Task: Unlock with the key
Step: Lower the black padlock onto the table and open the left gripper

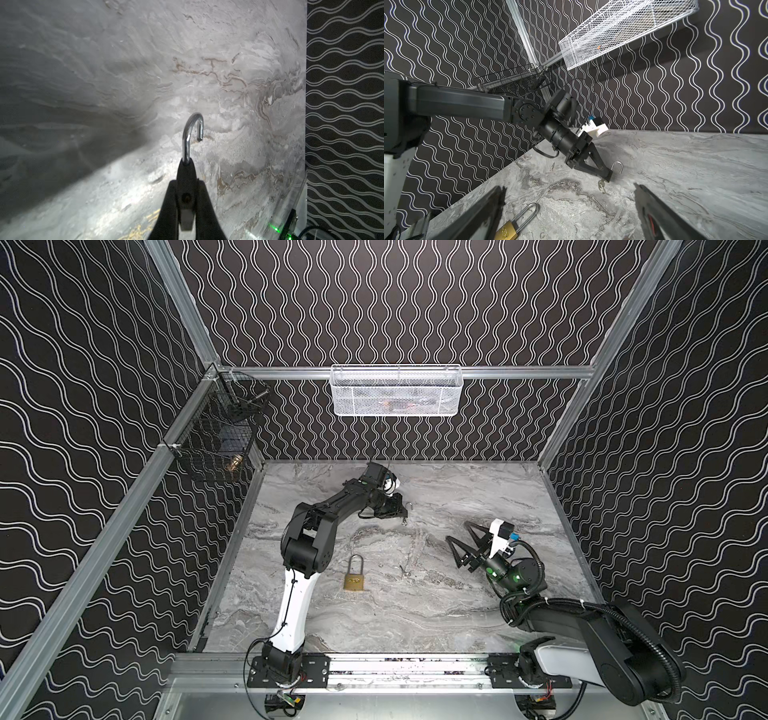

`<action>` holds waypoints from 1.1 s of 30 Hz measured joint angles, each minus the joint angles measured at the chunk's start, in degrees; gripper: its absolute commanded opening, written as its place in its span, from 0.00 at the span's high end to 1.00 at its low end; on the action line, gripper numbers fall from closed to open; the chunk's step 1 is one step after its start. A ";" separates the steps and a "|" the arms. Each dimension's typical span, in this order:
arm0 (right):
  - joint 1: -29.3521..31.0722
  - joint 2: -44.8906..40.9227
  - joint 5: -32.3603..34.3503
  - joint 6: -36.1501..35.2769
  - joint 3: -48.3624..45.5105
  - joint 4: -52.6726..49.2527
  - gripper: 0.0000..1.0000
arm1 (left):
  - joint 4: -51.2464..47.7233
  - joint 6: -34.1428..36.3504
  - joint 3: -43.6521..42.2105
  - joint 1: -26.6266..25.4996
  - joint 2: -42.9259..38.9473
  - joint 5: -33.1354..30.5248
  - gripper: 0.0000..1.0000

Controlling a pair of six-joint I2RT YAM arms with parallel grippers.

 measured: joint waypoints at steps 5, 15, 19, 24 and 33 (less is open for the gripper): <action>0.00 0.50 -0.02 0.55 0.42 -0.02 0.01 | 2.25 -3.93 6.91 1.95 6.16 0.11 1.00; 0.00 0.35 -0.26 0.96 0.87 -0.48 0.01 | 2.82 -6.62 9.70 2.91 9.49 -0.55 0.97; 0.00 0.31 -0.55 0.96 0.92 -0.50 0.01 | 4.85 -6.88 8.39 3.54 9.49 0.66 0.83; 0.00 0.09 -1.09 0.96 1.18 -0.87 0.01 | 6.47 -7.87 7.17 3.69 9.46 0.55 0.74; 0.00 0.24 -1.33 0.98 1.31 -0.94 0.01 | 6.25 -6.34 7.17 3.96 8.94 0.04 0.61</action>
